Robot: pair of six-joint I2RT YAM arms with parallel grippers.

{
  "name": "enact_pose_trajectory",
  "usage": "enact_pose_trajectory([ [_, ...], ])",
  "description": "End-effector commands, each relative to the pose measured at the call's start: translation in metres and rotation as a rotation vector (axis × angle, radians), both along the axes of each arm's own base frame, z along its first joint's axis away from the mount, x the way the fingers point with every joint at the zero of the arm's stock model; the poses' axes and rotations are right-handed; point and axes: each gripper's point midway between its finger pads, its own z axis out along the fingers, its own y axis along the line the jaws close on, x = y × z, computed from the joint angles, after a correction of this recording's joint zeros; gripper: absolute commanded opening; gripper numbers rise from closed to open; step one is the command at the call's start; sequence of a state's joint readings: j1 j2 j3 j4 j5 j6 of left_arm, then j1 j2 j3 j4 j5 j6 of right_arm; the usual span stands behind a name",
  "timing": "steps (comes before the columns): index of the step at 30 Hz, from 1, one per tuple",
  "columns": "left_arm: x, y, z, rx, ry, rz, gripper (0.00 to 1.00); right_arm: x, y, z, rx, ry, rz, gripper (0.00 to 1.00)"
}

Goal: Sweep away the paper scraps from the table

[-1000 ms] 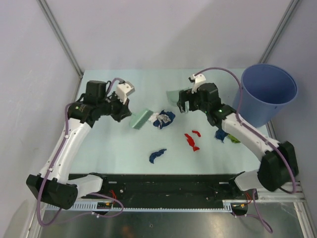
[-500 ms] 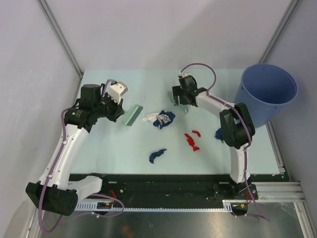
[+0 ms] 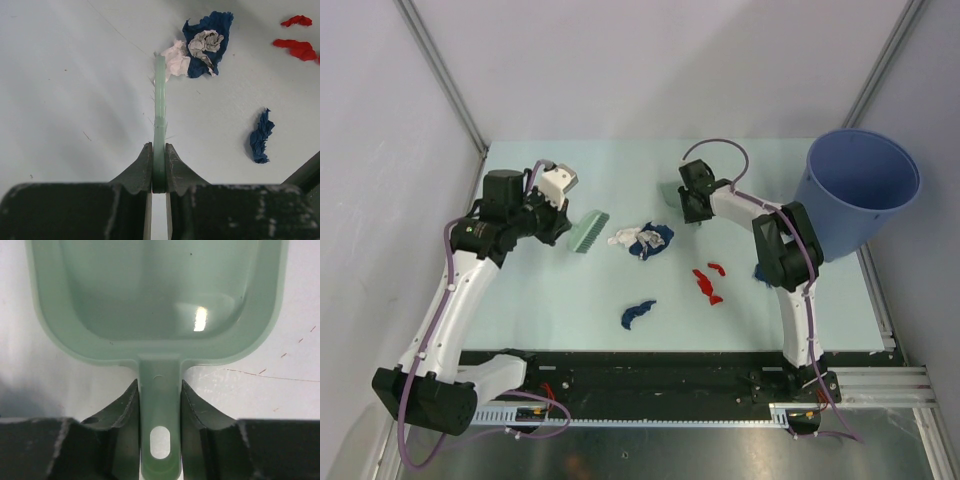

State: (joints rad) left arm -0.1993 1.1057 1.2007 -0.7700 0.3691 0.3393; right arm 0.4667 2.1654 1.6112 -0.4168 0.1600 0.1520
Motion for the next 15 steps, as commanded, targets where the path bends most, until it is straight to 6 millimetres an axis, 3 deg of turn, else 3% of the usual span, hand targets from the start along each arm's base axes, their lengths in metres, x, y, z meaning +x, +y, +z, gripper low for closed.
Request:
enact_pose_trajectory([
  [1,0.001,-0.001,0.014,-0.032,-0.055,0.001,0.00,0.004,-0.007,0.010,-0.007,-0.008,-0.014,0.22],
  [4,-0.002,-0.003,0.014,-0.041,-0.053,-0.013,0.00,0.008,-0.018,0.039,-0.031,-0.078,-0.050,0.10],
  [5,-0.003,-0.004,0.013,-0.045,-0.050,-0.018,0.00,0.008,-0.024,0.060,-0.041,-0.121,-0.064,0.00],
  [8,-0.007,-0.009,0.011,-0.059,-0.045,-0.048,0.00,0.004,-0.036,0.095,-0.065,-0.186,-0.089,0.00],
  [9,-0.008,-0.010,0.009,-0.059,-0.040,-0.053,0.00,-0.001,-0.040,0.121,-0.063,-0.229,-0.090,0.00],
  [11,-0.010,-0.009,0.007,-0.059,-0.037,-0.053,0.00,-0.013,-0.042,0.146,-0.089,-0.271,-0.091,0.00],
  [12,-0.011,-0.009,0.003,-0.055,-0.029,-0.053,0.00,-0.028,-0.047,0.166,-0.093,-0.285,-0.082,0.00],
  [14,-0.013,-0.007,-0.002,-0.046,-0.022,-0.049,0.00,-0.055,-0.039,0.182,-0.087,-0.276,-0.045,0.00],
  [15,-0.015,-0.007,-0.008,-0.042,-0.011,-0.050,0.00,-0.076,-0.041,0.178,-0.103,-0.223,-0.029,0.00],
])
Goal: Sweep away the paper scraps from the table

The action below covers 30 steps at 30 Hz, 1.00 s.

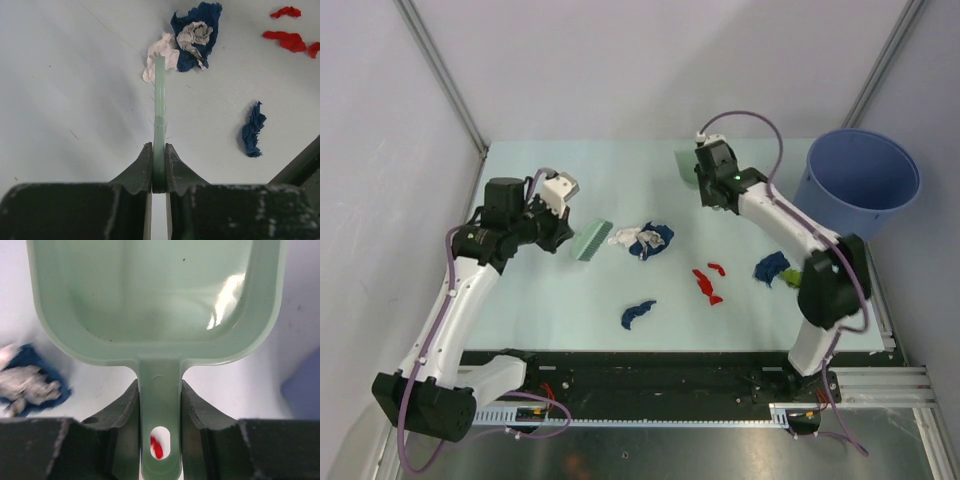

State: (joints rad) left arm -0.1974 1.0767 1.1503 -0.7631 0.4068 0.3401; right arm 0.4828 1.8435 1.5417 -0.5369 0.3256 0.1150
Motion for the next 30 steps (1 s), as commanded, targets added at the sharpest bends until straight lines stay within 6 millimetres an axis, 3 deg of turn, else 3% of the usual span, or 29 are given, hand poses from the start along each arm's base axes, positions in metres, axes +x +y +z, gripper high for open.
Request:
enact_pose_trajectory([
  [1,-0.006,-0.002,-0.001,-0.018,-0.026,-0.025,0.00,-0.070,0.000,0.076,-0.002,-0.056,0.054,0.00],
  [2,-0.007,-0.002,-0.004,-0.015,-0.022,-0.028,0.00,-0.092,0.016,0.075,0.005,-0.032,0.112,0.00],
  [3,-0.009,-0.002,-0.008,-0.010,-0.014,-0.032,0.00,-0.116,0.017,0.064,-0.019,0.025,0.144,0.00],
  [4,-0.010,-0.002,-0.010,-0.007,-0.015,-0.035,0.00,-0.136,0.020,0.072,0.016,0.022,0.144,0.00],
  [5,-0.012,-0.002,-0.013,-0.005,-0.007,-0.041,0.00,-0.160,0.036,0.071,0.012,0.040,0.203,0.00],
  [7,-0.015,-0.004,-0.016,-0.005,-0.006,-0.054,0.00,-0.198,0.035,0.063,0.009,0.103,0.207,0.00],
  [8,-0.017,-0.005,-0.019,-0.005,-0.001,-0.061,0.00,-0.223,0.049,0.060,0.011,0.125,0.262,0.00],
  [12,-0.020,-0.008,-0.022,-0.002,0.005,-0.080,0.00,-0.298,0.055,0.035,-0.010,0.258,0.331,0.00],
  [15,-0.022,-0.012,-0.027,0.012,0.013,-0.097,0.00,-0.347,0.055,0.015,-0.023,0.367,0.359,0.00],
  [19,-0.025,-0.019,-0.035,0.059,0.024,-0.121,0.00,-0.395,0.052,-0.003,-0.045,0.492,0.405,0.00],
  [22,-0.028,-0.023,-0.036,0.062,0.028,-0.141,0.00,-0.417,0.048,-0.021,-0.080,0.583,0.434,0.00],
  [24,-0.028,-0.023,-0.037,0.063,0.035,-0.140,0.00,-0.422,0.043,-0.040,-0.135,0.621,0.458,0.00],
  [30,-0.033,-0.024,-0.048,0.068,0.076,-0.153,0.00,-0.397,0.042,-0.063,-0.252,0.549,0.472,0.00],
])
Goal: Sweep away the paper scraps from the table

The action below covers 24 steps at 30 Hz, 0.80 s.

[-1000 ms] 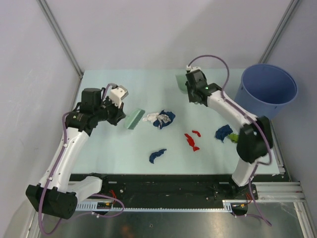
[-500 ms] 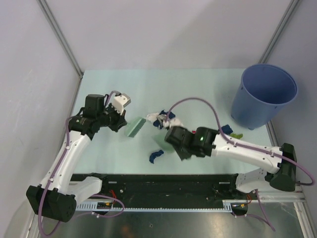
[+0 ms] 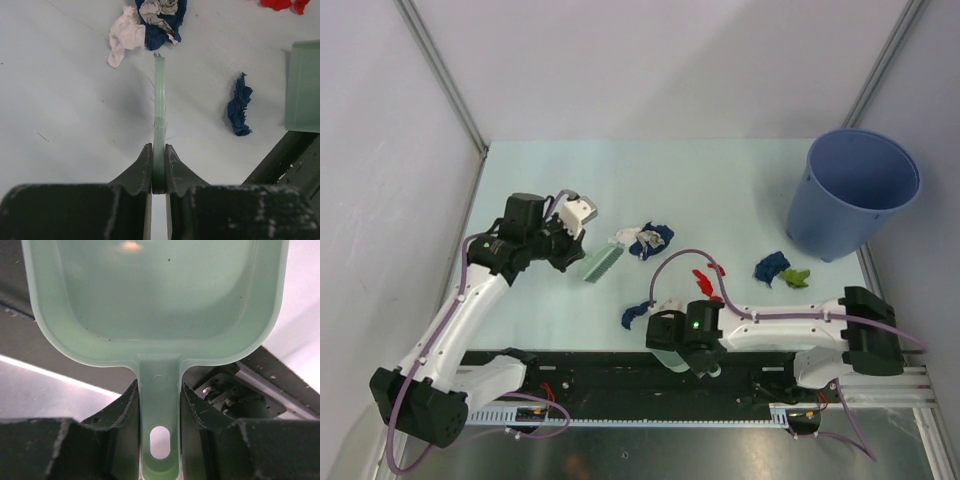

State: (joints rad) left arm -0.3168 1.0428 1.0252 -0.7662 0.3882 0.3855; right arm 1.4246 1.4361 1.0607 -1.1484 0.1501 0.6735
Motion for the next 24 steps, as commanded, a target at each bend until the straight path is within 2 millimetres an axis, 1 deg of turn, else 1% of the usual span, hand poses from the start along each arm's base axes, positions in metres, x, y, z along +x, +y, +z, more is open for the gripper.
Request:
enact_pose_trajectory([
  [1,-0.004,-0.003,-0.009,0.002,0.031,-0.024,0.00,0.019,0.007,-0.010,-0.019,-0.070,0.034,0.00],
  [2,-0.009,-0.009,-0.010,-0.028,0.055,-0.053,0.00,0.021,0.011,-0.011,-0.008,-0.078,0.043,0.00],
  [5,-0.022,-0.018,-0.019,-0.064,0.122,-0.100,0.00,0.027,0.009,-0.018,-0.024,-0.103,0.054,0.00],
  [7,-0.023,-0.018,-0.027,-0.047,0.150,-0.099,0.00,0.028,0.005,-0.024,-0.041,-0.107,0.052,0.00],
  [10,-0.025,-0.018,-0.038,-0.031,0.191,-0.102,0.00,0.034,0.005,-0.029,-0.036,-0.120,0.046,0.00],
  [11,-0.028,-0.022,-0.045,-0.030,0.220,-0.118,0.00,0.036,0.008,-0.033,-0.023,-0.123,0.050,0.00],
  [12,-0.032,-0.028,-0.047,-0.044,0.241,-0.146,0.00,0.040,0.009,-0.034,-0.016,-0.133,0.042,0.00],
  [13,-0.036,-0.033,-0.049,-0.048,0.256,-0.172,0.00,0.043,0.015,-0.036,0.011,-0.144,0.043,0.00],
  [14,-0.044,-0.045,-0.050,-0.051,0.270,-0.233,0.00,0.046,0.015,-0.039,0.010,-0.150,0.057,0.00],
  [15,-0.049,-0.054,-0.048,-0.067,0.279,-0.278,0.00,0.053,0.017,-0.039,0.016,-0.178,0.056,0.00],
  [16,-0.055,-0.062,-0.046,-0.079,0.282,-0.321,0.00,0.057,0.023,-0.042,0.042,-0.197,0.059,0.00],
  [17,-0.063,-0.074,-0.041,-0.090,0.281,-0.384,0.00,0.059,0.024,-0.043,0.051,-0.206,0.068,0.00],
  [18,-0.068,-0.080,-0.036,-0.108,0.284,-0.421,0.00,0.064,0.022,-0.045,0.053,-0.224,0.072,0.00],
  [19,-0.078,-0.091,-0.022,-0.167,0.285,-0.483,0.00,0.070,0.026,-0.046,0.080,-0.241,0.055,0.00],
  [21,-0.091,-0.097,-0.009,-0.212,0.286,-0.553,0.00,0.075,0.022,-0.047,0.094,-0.257,0.035,0.00],
  [22,-0.095,-0.100,0.003,-0.241,0.265,-0.584,0.00,0.081,0.022,-0.046,0.108,-0.269,0.013,0.00],
  [24,-0.096,-0.096,0.009,-0.225,0.222,-0.593,0.00,0.082,0.019,-0.046,0.128,-0.274,0.000,0.00],
])
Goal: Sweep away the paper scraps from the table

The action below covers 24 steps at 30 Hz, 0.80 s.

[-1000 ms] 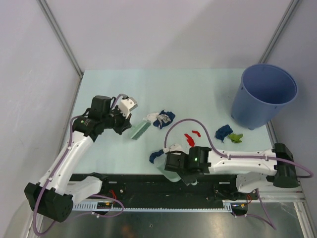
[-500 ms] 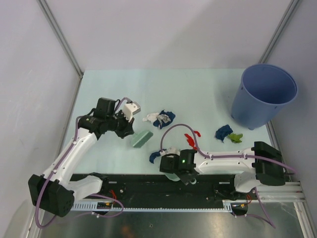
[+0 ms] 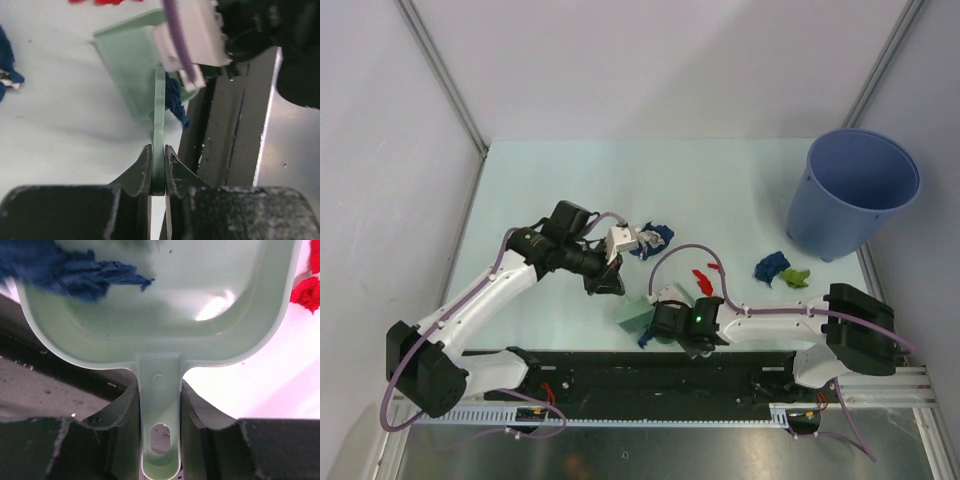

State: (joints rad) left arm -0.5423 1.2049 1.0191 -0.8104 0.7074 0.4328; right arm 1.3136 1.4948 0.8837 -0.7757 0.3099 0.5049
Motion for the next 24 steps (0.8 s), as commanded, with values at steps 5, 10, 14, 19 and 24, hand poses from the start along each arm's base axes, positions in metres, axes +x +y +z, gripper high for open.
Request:
enact_pose_trajectory([
  [5,0.013,0.015,0.051,-0.036,-0.165,0.047,0.00,0.017,0.005,0.006,0.098,-0.070,-0.005,0.00],
  [10,0.053,0.038,0.071,0.008,-0.208,0.252,0.00,0.007,0.014,0.003,0.133,-0.007,0.045,0.00],
  [14,0.082,0.063,0.088,0.011,-0.252,0.381,0.00,-0.017,0.036,0.016,0.254,0.105,0.139,0.00],
  [19,0.106,0.096,0.097,0.066,-0.327,0.494,0.00,-0.019,0.052,0.059,0.430,0.166,0.165,0.00],
  [24,0.118,0.116,0.103,0.105,-0.377,0.561,0.00,0.007,0.047,0.118,0.482,0.135,0.114,0.00],
])
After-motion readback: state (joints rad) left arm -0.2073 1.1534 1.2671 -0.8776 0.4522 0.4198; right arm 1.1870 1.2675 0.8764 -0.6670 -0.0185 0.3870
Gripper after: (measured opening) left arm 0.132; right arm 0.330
